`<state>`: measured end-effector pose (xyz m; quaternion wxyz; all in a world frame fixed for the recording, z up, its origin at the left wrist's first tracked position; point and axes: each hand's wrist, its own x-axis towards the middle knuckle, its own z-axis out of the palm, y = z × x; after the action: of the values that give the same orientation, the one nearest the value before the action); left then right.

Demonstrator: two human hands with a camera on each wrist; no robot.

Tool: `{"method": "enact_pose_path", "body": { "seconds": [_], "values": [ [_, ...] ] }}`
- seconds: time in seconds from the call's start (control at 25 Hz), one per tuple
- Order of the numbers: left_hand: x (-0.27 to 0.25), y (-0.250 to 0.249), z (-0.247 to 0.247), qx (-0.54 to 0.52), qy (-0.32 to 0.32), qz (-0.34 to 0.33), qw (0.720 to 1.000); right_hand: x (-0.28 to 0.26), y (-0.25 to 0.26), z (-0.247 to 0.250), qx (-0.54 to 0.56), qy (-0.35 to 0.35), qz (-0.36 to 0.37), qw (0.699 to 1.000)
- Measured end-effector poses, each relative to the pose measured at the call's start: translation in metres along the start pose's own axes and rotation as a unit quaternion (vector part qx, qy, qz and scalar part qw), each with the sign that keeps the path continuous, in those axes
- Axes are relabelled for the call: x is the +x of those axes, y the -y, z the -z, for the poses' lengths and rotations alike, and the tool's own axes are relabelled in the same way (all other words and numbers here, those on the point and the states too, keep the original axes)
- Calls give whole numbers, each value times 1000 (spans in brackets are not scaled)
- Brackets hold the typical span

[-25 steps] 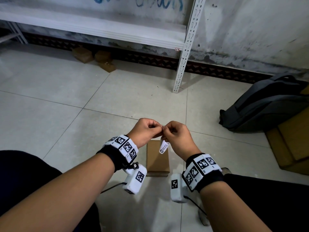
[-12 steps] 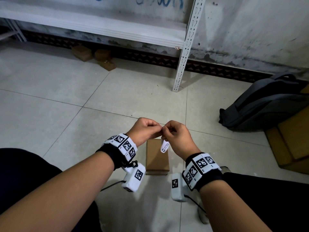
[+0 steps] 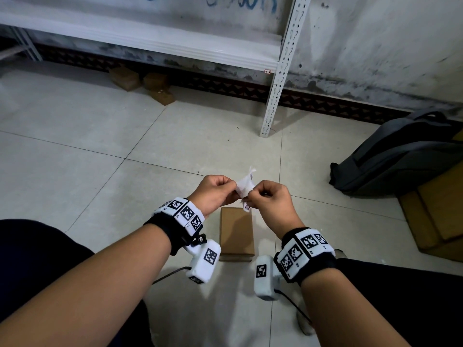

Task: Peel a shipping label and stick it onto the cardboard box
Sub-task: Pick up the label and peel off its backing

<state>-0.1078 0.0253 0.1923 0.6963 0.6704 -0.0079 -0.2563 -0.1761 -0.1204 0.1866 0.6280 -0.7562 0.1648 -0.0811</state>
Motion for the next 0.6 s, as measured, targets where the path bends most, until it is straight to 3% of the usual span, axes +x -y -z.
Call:
{"method": "enact_pose_path", "body": {
  "seconds": [0.28,0.6],
  "values": [
    [-1,-1,-2,84,-51,-43,994,-2,6,-4,64,17,-38,997],
    [-1,8,1,38,55,-37,997,2,-3,-2,23,-5,-51,998]
  ]
}}
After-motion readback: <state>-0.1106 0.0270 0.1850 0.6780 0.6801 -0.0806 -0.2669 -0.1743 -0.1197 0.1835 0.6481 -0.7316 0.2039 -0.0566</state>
